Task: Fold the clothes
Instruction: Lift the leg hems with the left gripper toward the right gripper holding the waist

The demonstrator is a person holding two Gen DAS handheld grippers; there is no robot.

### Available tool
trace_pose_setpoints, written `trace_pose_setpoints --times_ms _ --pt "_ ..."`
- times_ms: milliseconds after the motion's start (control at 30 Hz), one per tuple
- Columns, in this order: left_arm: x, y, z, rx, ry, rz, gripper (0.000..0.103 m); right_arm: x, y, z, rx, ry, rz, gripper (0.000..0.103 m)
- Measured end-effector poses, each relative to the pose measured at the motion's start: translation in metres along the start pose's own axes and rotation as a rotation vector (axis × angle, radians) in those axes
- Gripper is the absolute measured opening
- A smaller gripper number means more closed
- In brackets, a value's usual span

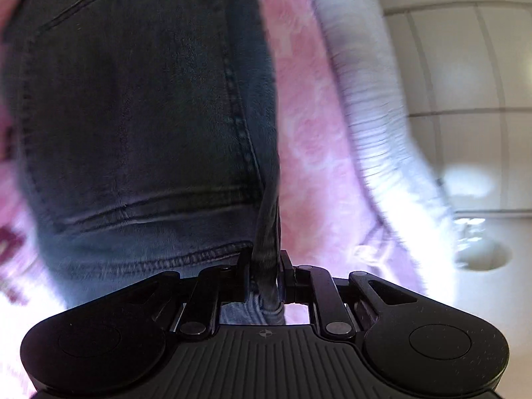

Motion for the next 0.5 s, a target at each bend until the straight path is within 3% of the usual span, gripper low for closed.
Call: trace_pose_setpoints --times_ms 67,200,500 --pt "0.005 0.033 -0.003 -0.014 -0.017 0.007 0.005 -0.001 0.034 0.002 0.039 0.029 0.017 0.013" --pt "0.011 0.081 -0.023 -0.009 0.061 0.035 0.005 -0.008 0.08 0.017 0.092 0.097 0.032 0.013" --pt "0.02 0.106 -0.022 0.025 0.039 -0.014 0.005 -0.029 0.089 -0.003 0.084 0.237 -0.001 0.013"
Point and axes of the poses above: each gripper's, at about its wrist camera, not at the fingertips, and y roughly the way its jaws point, z to its left, x to its top, the point moved 3 cm from there along y, roughly the way its jaws point, and after that the axes turned 9 degrees about -z, right-handed, at the moved point
